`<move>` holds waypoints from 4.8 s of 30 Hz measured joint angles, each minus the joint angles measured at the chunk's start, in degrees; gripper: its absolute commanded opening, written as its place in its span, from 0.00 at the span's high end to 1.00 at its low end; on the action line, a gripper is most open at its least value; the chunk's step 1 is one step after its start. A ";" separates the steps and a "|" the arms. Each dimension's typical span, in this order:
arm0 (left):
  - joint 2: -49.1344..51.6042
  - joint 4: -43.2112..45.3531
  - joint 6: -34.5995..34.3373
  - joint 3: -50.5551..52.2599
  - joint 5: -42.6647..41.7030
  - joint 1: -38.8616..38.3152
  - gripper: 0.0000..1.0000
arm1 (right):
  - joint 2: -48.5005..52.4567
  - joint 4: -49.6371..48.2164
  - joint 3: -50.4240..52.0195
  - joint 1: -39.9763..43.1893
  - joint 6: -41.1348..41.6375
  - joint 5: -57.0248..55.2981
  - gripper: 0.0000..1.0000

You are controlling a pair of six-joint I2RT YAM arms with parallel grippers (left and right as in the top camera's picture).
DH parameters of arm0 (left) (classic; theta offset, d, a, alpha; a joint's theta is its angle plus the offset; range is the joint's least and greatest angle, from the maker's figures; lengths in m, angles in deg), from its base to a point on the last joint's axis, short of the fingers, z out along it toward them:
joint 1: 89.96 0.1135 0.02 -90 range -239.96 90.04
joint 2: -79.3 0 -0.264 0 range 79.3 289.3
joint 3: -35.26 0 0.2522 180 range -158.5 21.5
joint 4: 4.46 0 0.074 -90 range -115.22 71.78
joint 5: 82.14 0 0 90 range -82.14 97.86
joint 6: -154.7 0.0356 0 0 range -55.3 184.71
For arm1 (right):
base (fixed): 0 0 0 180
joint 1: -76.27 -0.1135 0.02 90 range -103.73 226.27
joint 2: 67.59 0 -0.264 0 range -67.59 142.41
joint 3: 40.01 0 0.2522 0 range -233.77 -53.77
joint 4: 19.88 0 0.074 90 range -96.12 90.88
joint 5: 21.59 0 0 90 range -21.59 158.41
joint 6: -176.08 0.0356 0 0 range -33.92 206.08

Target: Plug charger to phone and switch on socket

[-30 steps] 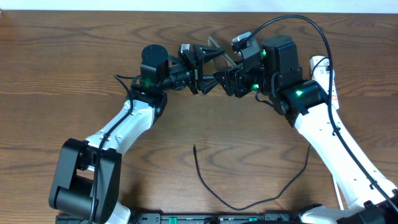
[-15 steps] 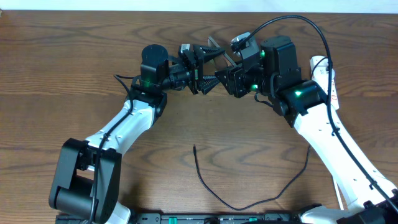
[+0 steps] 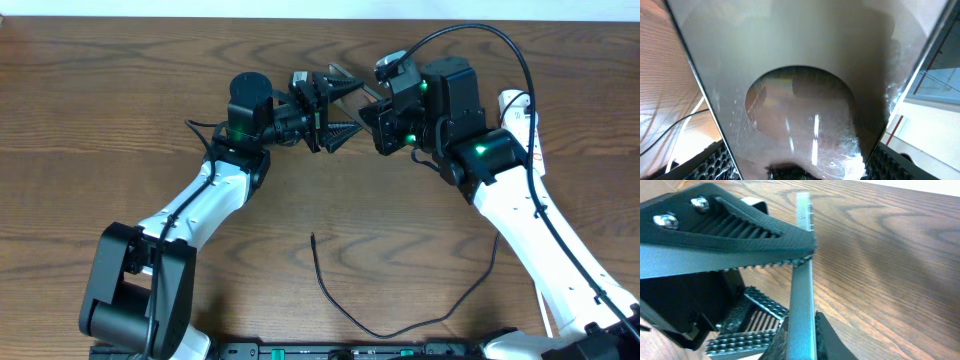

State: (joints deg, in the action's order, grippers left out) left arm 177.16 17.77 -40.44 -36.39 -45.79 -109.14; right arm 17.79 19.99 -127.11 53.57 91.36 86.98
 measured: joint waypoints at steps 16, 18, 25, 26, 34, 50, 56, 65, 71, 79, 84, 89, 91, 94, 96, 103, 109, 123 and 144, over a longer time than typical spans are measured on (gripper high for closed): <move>-0.09 0.50 -0.02 0.00 -1.97 0.74 0.08 | 0.09 0.15 0.02 0.13 -0.26 -3.08 0.99; -0.11 1.31 0.00 0.00 -3.82 1.73 0.08 | 0.13 -0.57 0.02 0.90 -0.09 -4.02 0.99; -0.26 7.87 -0.02 0.00 -10.38 4.55 0.08 | 0.24 -4.39 0.02 8.11 8.63 -6.58 0.99; -0.31 8.00 -0.02 0.00 -11.04 4.87 0.07 | 0.24 -4.39 0.02 9.22 11.30 -6.25 0.99; -0.35 9.49 2.54 0.00 -10.60 10.29 0.08 | 0.50 -13.38 0.35 13.75 36.54 9.18 0.99; -0.37 14.95 4.68 -0.02 3.37 11.41 0.08 | 0.48 -21.73 0.35 4.66 65.16 19.17 0.99; -0.37 16.17 4.70 -0.02 5.84 11.41 0.11 | 0.48 -21.70 0.35 1.60 71.84 17.42 0.99; -0.37 16.31 4.68 0.00 6.01 10.43 0.19 | 0.48 -21.64 0.35 -2.40 73.53 14.49 0.99; -0.37 16.31 4.87 0.00 6.03 10.12 0.44 | 0.48 -21.49 0.35 -3.13 74.27 13.22 0.99; -0.37 16.35 4.92 -0.02 6.16 9.94 0.92 | 0.48 -21.46 0.35 -3.39 74.64 12.50 0.99; -0.59 16.57 2.71 -0.11 6.51 9.97 0.93 | 0.48 -21.81 0.35 -3.48 76.17 12.48 0.87; -0.61 16.00 4.07 -0.11 6.25 9.86 0.92 | 0.48 -22.18 0.35 -3.96 76.08 12.57 0.01; -0.61 15.80 4.70 -0.11 6.23 9.84 0.93 | 0.48 -22.29 0.33 -4.17 76.06 12.72 0.01; -0.61 15.82 4.92 -0.11 6.21 10.12 0.93 | 0.48 -22.32 0.33 -4.17 75.63 12.79 0.01; -0.59 15.82 4.94 -0.11 6.19 10.73 0.93 | 0.48 -22.27 0.33 -4.02 75.28 12.81 0.01; -0.61 15.82 5.07 -0.13 4.44 17.18 0.93 | 0.48 -19.74 0.33 -1.57 68.72 13.05 0.01; -0.61 15.85 5.14 -0.11 -3.28 27.67 0.93 | 0.48 -11.50 0.26 -0.07 56.83 13.14 0.01; -0.61 16.06 10.45 -0.11 -24.94 39.36 0.93 | 0.48 19.91 0.11 -7.72 26.10 2.71 0.01; -0.59 16.15 17.99 -0.11 -30.49 39.45 0.93 | 12.11 27.19 0.07 -23.82 24.26 -8.68 0.01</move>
State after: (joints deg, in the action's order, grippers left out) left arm 176.57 33.92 -22.45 -36.50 -76.28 -69.69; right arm 29.90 47.18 -127.05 29.75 115.62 78.30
